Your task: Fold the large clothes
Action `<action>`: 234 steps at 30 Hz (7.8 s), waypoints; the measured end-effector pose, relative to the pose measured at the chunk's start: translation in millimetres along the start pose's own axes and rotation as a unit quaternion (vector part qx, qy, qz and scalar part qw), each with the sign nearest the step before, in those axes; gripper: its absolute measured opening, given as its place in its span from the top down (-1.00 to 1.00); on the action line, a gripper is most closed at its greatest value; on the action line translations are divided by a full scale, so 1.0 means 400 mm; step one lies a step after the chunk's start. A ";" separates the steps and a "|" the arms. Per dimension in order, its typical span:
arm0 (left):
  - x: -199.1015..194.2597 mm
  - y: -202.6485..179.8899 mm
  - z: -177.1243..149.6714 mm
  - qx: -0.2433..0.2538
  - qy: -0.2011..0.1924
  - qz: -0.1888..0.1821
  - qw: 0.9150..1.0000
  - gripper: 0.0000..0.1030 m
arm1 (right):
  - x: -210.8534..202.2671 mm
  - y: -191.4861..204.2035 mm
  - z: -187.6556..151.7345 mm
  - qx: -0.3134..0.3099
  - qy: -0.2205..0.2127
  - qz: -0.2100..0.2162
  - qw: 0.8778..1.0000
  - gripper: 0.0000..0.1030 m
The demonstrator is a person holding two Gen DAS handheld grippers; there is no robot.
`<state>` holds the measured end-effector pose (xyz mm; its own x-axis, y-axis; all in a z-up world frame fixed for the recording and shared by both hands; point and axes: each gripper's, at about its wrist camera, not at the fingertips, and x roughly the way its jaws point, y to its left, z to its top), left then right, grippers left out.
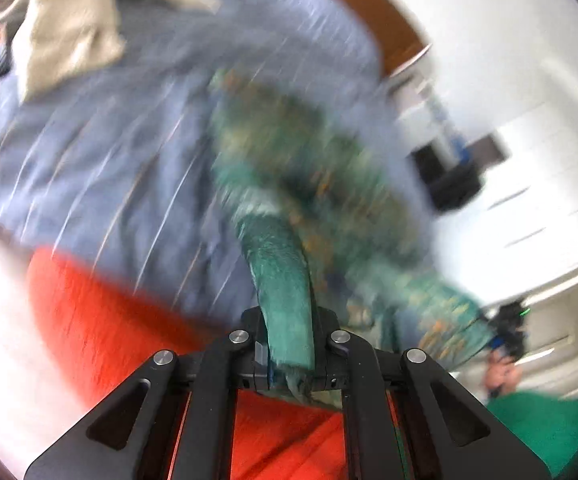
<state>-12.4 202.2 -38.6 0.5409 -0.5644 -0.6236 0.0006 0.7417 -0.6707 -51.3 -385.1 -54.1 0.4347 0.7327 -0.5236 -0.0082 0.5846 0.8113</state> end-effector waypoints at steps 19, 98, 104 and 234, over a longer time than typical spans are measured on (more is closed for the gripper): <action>0.589 0.069 0.455 -0.014 -0.021 0.104 0.994 0.13 | 0.428 -0.393 0.570 0.177 -0.150 -0.006 0.973 0.68; 0.724 -0.203 0.488 0.224 -0.082 0.174 0.955 -0.55 | 0.488 0.017 0.693 -0.241 -0.178 -0.313 0.901 -0.11; 0.854 -0.073 0.483 0.221 -0.050 0.255 0.940 -0.53 | 0.677 -0.083 0.663 -0.259 -0.078 -0.346 0.898 -0.10; 0.860 -0.012 0.471 0.198 -0.066 0.257 0.944 -0.99 | 0.611 -0.237 0.659 -0.195 -0.159 -0.223 0.942 -0.11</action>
<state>332.1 72.8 -174.4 0.6555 -0.0634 -0.7525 0.0097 0.9971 -0.0755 293.0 -353.5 -190.5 0.7208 0.2782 -0.6349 -0.0633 0.9385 0.3394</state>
